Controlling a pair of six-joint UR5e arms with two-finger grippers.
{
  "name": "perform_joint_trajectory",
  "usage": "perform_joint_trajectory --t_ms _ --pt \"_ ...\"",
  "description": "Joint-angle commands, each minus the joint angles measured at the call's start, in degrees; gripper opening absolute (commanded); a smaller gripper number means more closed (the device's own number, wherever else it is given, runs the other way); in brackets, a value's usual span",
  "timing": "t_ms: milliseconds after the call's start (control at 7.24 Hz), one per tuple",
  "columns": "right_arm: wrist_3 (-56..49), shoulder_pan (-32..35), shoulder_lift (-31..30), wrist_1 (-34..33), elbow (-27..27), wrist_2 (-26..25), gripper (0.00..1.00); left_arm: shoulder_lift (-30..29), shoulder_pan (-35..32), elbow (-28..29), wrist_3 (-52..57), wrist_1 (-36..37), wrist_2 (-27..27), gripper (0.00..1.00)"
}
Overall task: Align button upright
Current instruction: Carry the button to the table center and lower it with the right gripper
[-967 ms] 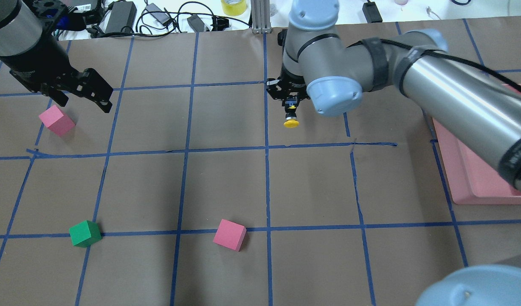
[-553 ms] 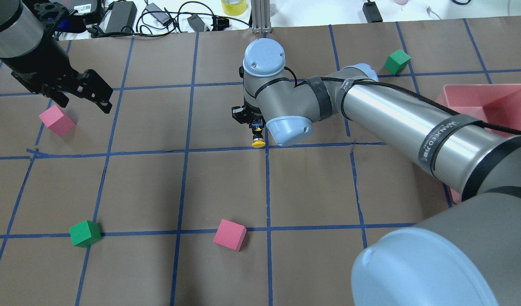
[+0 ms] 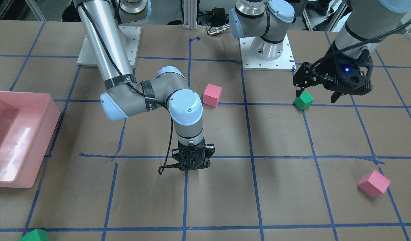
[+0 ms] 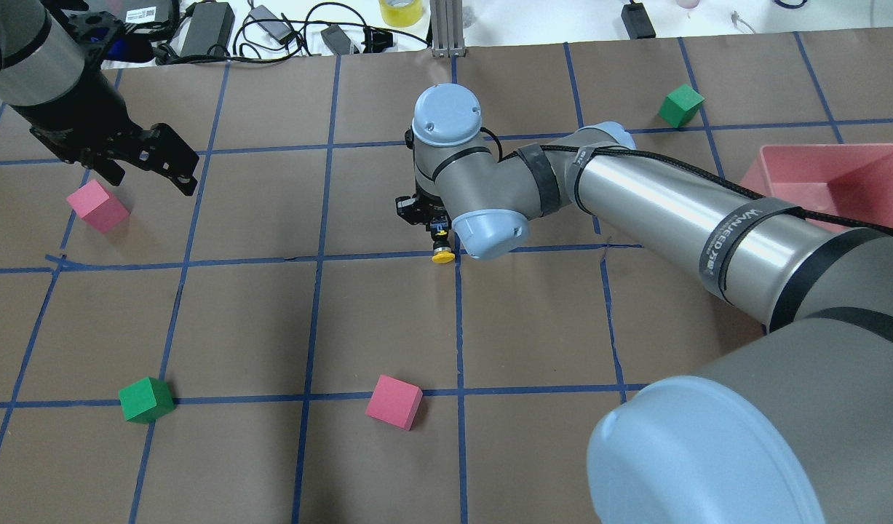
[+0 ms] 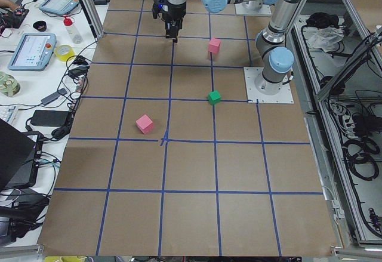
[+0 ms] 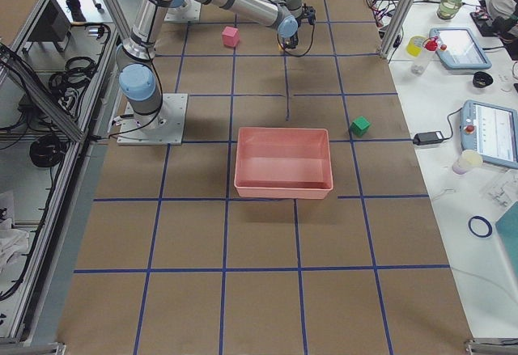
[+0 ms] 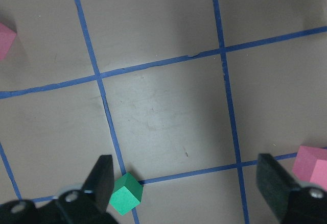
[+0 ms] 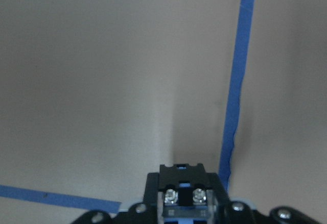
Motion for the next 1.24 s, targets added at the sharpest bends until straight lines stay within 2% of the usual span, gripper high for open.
perform_joint_trajectory --t_ms 0,138,276,414,553,829,1105 --pt "-0.23 -0.04 -0.17 2.13 0.41 -0.92 0.00 -0.40 0.03 -0.99 0.05 0.76 -0.16 1.00" --pt "-0.23 -0.04 0.00 2.13 0.59 -1.37 0.00 -0.49 -0.06 -0.99 -0.04 0.85 -0.59 1.00" --pt "-0.14 -0.04 -0.17 2.13 0.68 -1.37 0.06 -0.49 -0.06 -0.99 -0.04 0.77 -0.60 1.00" --pt "-0.14 -0.04 -0.17 2.22 0.68 -1.11 0.18 -0.49 -0.06 -1.08 0.05 0.85 -0.34 1.00" --pt "-0.14 -0.04 -0.17 2.30 0.85 -0.76 0.22 0.03 -0.06 -0.99 0.75 0.77 0.28 1.00" --pt "-0.14 -0.04 -0.35 2.22 1.91 -0.58 0.23 -0.14 -0.06 -0.99 0.93 0.77 0.19 1.00" --pt "-0.06 -0.04 -0.35 2.22 2.08 -0.49 0.44 -0.58 -0.24 -0.99 0.93 0.76 0.11 1.00"
